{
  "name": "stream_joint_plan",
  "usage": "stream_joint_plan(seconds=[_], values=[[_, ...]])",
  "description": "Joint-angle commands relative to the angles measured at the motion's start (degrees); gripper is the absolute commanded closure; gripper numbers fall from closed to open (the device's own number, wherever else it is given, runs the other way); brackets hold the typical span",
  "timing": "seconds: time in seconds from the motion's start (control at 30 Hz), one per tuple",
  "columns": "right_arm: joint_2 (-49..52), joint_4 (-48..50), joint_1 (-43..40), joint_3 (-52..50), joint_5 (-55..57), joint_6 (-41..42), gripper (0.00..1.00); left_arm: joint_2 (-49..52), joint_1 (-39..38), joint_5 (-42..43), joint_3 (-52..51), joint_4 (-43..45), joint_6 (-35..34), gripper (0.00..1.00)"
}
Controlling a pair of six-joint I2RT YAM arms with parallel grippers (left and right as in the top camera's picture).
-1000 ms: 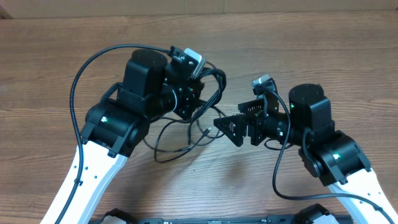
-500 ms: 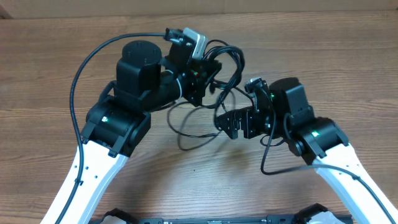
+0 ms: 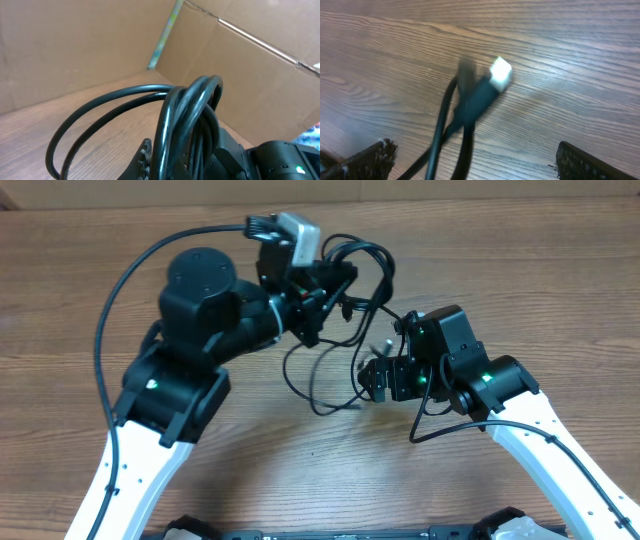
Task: Untangle cables
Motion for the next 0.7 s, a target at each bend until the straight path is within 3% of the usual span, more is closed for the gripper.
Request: stream_joint_plan(seconds=[0.0, 0.3, 0.4, 0.67], values=[[0.02, -0.66, -0.04, 1.14, 3.23, -0.13, 0.00, -3.19, 1.88, 1.03, 1.01, 0.00, -0.90, 0.96], [-0.13, -1.14, -0.07, 1.16, 3.26, 1.97, 0.00, -3.91, 4.68, 0.04, 1.01, -6.45, 1.29, 0.96], [-1.44, -1.03, -0.07, 1.27, 2.73, 5.70, 0.00, -3.91, 5.42, -4.24, 1.01, -10.43, 1.25, 0.96], [-10.01, 1.25, -0.04, 2.14, 0.46, 5.81, 0.00, -3.91, 5.38, -10.84, 1.01, -14.67, 1.73, 0.96]])
